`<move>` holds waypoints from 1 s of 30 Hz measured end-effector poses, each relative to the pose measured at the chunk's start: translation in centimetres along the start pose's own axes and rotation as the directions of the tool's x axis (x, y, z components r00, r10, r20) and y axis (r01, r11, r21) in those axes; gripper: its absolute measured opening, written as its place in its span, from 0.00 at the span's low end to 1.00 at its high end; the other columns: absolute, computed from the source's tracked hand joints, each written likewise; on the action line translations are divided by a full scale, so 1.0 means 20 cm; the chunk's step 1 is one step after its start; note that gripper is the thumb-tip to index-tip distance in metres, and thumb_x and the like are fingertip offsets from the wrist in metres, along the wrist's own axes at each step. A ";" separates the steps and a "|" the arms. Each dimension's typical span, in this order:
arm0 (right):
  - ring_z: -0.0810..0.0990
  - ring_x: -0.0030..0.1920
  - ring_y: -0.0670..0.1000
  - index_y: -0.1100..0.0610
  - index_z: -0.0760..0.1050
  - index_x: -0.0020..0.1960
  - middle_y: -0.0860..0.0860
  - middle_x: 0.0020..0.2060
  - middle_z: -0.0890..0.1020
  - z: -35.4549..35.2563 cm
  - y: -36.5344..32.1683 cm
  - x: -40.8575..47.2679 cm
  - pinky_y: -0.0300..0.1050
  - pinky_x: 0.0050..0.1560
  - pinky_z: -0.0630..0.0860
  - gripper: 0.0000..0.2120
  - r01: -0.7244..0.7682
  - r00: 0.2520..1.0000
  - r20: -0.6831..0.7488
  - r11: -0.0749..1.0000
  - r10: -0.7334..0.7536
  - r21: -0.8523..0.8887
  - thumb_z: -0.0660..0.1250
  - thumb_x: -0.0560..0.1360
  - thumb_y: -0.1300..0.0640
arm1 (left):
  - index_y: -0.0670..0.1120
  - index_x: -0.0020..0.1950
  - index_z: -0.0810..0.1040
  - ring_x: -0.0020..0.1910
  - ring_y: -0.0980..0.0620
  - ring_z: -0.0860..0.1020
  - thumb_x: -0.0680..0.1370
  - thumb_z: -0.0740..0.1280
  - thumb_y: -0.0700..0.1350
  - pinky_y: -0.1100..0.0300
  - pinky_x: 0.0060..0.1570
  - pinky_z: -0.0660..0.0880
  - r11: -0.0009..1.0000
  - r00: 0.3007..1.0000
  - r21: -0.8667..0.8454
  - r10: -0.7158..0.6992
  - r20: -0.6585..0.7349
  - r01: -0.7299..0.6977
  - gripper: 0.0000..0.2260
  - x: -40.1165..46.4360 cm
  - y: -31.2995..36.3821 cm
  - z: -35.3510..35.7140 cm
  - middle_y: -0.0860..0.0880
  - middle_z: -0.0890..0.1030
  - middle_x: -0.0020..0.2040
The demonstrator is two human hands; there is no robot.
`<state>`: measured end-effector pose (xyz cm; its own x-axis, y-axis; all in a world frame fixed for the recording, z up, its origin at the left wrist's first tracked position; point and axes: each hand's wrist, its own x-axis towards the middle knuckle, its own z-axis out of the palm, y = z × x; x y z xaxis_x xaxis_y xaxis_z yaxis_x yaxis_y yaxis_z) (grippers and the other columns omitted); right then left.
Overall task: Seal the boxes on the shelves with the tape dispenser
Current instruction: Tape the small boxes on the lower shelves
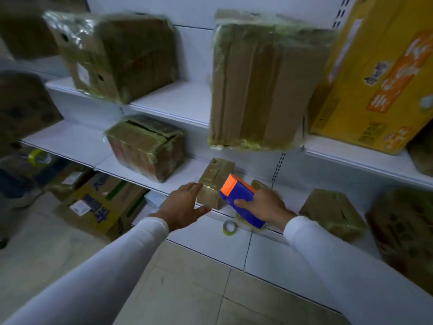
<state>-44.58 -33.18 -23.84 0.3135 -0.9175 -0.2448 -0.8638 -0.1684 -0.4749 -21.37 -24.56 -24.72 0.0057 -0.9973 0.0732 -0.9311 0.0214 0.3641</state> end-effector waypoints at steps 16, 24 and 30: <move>0.82 0.41 0.52 0.55 0.77 0.45 0.52 0.40 0.83 0.35 -0.74 0.26 0.45 0.42 0.77 0.23 -0.042 0.998 0.041 0.998 0.039 0.056 0.68 0.72 0.34 | 0.48 0.74 0.61 0.68 0.46 0.69 0.76 0.63 0.63 0.53 0.66 0.68 0.994 0.995 -0.053 -0.096 0.031 0.098 0.32 -0.04 -0.79 -0.41 0.47 0.68 0.72; 0.84 0.48 0.57 0.61 0.76 0.55 0.58 0.48 0.84 0.52 -0.88 0.66 0.56 0.55 0.82 0.25 -0.064 0.991 0.127 0.974 0.036 0.219 0.70 0.74 0.39 | 0.48 0.74 0.63 0.66 0.46 0.71 0.76 0.63 0.62 0.55 0.63 0.69 0.996 0.994 0.017 -0.091 0.066 0.090 0.31 0.27 -1.08 -0.43 0.48 0.69 0.71; 0.84 0.47 0.57 0.61 0.76 0.54 0.58 0.47 0.84 0.55 -0.96 0.82 0.57 0.54 0.82 0.25 -0.094 0.993 0.096 0.962 0.071 0.256 0.71 0.73 0.39 | 0.46 0.74 0.63 0.64 0.44 0.73 0.76 0.65 0.60 0.52 0.63 0.71 0.998 0.992 0.029 -0.053 0.114 0.050 0.31 0.47 -1.27 -0.43 0.47 0.68 0.72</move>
<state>-18.62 -40.95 -28.06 0.2877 -0.8883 -0.3580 -0.7597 0.0159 -0.6501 5.48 -33.94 -25.22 0.0131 -0.9986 -0.0521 -0.9400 -0.0301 0.3398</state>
